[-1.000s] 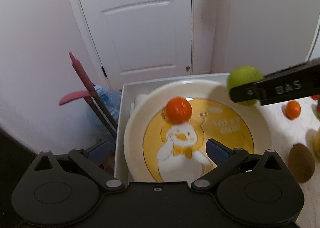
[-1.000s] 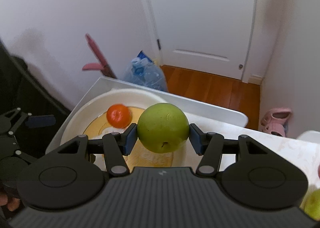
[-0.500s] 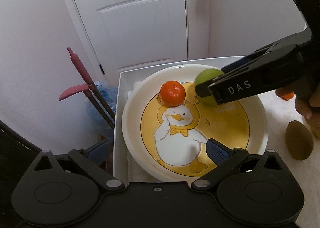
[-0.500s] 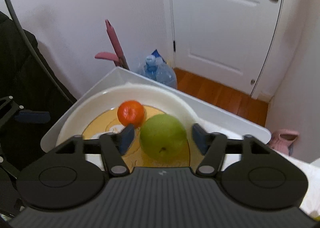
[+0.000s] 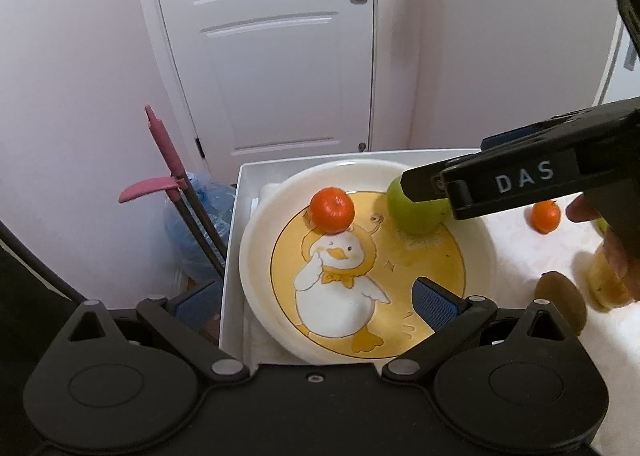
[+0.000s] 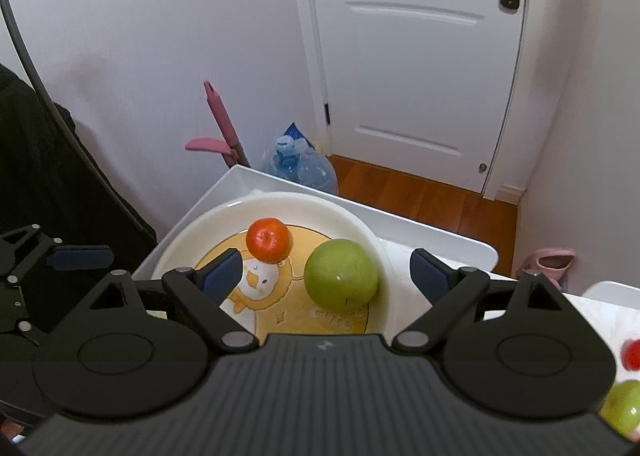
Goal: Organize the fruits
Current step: 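Open the left tool dropping the tangerine while the right tool releases the apple into the bowl, then move both tools back over the loose fruits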
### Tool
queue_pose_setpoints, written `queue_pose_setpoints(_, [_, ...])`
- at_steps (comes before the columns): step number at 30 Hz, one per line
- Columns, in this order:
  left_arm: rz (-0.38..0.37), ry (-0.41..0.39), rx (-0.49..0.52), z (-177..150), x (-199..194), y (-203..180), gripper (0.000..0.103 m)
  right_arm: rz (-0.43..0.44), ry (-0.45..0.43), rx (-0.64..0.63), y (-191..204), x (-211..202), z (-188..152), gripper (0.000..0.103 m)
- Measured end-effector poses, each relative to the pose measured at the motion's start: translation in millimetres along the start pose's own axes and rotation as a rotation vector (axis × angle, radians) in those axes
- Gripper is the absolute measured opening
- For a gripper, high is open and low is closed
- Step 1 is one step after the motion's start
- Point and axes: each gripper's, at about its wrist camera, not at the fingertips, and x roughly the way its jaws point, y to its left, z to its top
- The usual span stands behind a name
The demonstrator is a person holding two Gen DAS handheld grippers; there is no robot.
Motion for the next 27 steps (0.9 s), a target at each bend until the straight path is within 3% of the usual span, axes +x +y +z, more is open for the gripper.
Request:
queue_pose_setpoints(15, [-0.024,-0.131,-0.019,5,-72,-35,0.103,-0.064,-0.077,0.067,-21,-109,-25,0.103])
queue_pose_setpoints(27, [0.009,-0.209,-0.033,-16,-133,-102,0.103,-0.133,-0.091,0.066,-77,-201,-94,0.103])
